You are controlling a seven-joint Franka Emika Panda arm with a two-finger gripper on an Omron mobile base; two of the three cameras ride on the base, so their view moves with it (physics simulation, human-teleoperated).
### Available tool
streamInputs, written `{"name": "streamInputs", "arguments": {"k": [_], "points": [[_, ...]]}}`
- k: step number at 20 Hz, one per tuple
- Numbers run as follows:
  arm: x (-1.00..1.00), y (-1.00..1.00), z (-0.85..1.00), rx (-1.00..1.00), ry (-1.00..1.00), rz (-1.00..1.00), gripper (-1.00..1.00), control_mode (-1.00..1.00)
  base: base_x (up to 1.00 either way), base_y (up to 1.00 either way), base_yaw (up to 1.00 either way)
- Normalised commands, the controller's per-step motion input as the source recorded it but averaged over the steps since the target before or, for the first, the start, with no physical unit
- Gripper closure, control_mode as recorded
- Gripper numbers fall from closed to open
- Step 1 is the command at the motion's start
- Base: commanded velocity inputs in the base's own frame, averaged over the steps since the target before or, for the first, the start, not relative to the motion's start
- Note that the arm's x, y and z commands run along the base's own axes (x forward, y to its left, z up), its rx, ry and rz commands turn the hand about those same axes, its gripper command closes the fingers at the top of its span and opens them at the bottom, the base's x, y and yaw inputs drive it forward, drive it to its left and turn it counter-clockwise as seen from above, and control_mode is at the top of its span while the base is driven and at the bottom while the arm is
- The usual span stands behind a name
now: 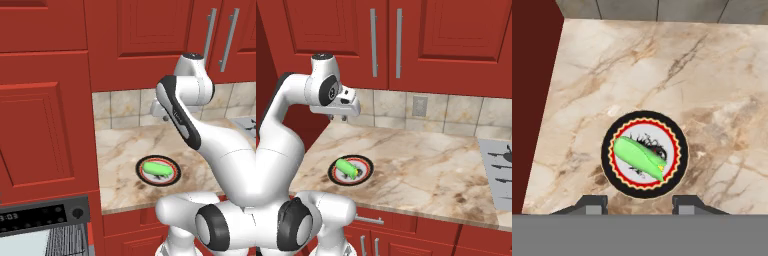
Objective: Place the corn on the top rack of the oven.
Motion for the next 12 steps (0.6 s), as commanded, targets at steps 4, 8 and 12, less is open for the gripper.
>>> {"name": "streamInputs", "arguments": {"k": [4, 8, 12], "points": [[0.01, 0.00, 0.00, 0.00, 0.00, 0.00, -1.00, -1.00, 0.00, 0.00, 0.00], [-0.09, 0.10, -0.06, 0.00, 0.00, 0.00, -1.00, -1.00, 0.00, 0.00, 0.00], [-0.51, 0.36, -0.37, -0.02, 0.00, 0.05, -1.00, -1.00, 0.00, 0.00, 0.00]]}}
